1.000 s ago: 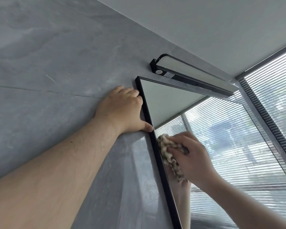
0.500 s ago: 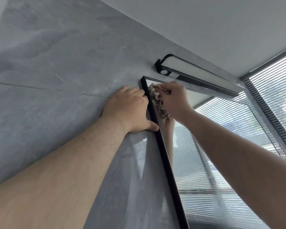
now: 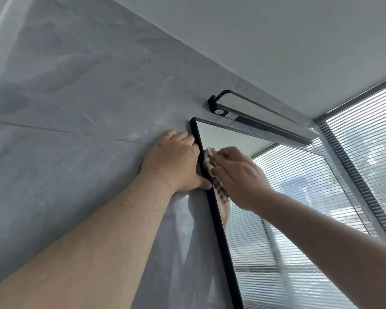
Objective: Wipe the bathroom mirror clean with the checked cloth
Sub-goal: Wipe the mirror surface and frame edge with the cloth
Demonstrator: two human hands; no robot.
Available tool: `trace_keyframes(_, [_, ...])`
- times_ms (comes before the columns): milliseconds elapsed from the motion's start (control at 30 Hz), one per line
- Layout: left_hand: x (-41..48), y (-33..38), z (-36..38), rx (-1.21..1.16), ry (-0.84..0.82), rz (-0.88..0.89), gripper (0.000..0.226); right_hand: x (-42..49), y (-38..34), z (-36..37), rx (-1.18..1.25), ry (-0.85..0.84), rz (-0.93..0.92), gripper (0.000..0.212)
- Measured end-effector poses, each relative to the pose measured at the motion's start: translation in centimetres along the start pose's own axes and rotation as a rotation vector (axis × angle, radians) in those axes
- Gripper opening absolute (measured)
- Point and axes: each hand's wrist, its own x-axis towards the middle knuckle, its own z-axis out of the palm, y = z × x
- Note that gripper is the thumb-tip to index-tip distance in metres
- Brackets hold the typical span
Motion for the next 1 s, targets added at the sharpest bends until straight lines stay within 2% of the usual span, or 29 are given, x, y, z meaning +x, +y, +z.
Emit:
trace_keyframes(133, [-1.2,0.6,0.7,0.015,-0.021,-0.012,0.106,-3.8,1.9,0.2,-0.052,-0.053,-0.082,0.040])
trace_keyframes(267, [-1.7,1.1,0.9,0.032,-0.016,-0.034,0.108,-4.4,3.2,0.4,0.000,-0.082,-0.067,0.040])
trace_keyframes(633, [-2.0,1.5,0.9,0.074,-0.014,-0.032,0.101,9.3,0.7,0.1,0.175,0.127,0.160,0.037])
trace_keyframes(767, [-1.9,1.4,1.0,0.094,-0.013,-0.032,0.102,8.8,0.5,-0.1,0.449,0.138,0.271,0.031])
trace_keyframes(833, [-1.9,1.4,1.1,0.101,-0.009,-0.033,0.102,7.5,0.0,-0.4,0.585,0.133,0.325,0.042])
trace_keyframes(867, [-1.9,1.5,1.0,0.098,-0.009,-0.032,0.102,6.6,-0.2,-0.4,0.609,0.137,0.329,0.041])
trace_keyframes(933, [-2.0,1.5,1.0,0.097,-0.011,-0.027,0.101,4.2,-0.5,0.0,0.673,0.148,0.314,0.025])
trace_keyframes(1000, [-2.0,1.4,0.9,0.087,-0.008,-0.023,0.101,1.4,-0.7,0.5,0.700,0.146,0.308,0.021])
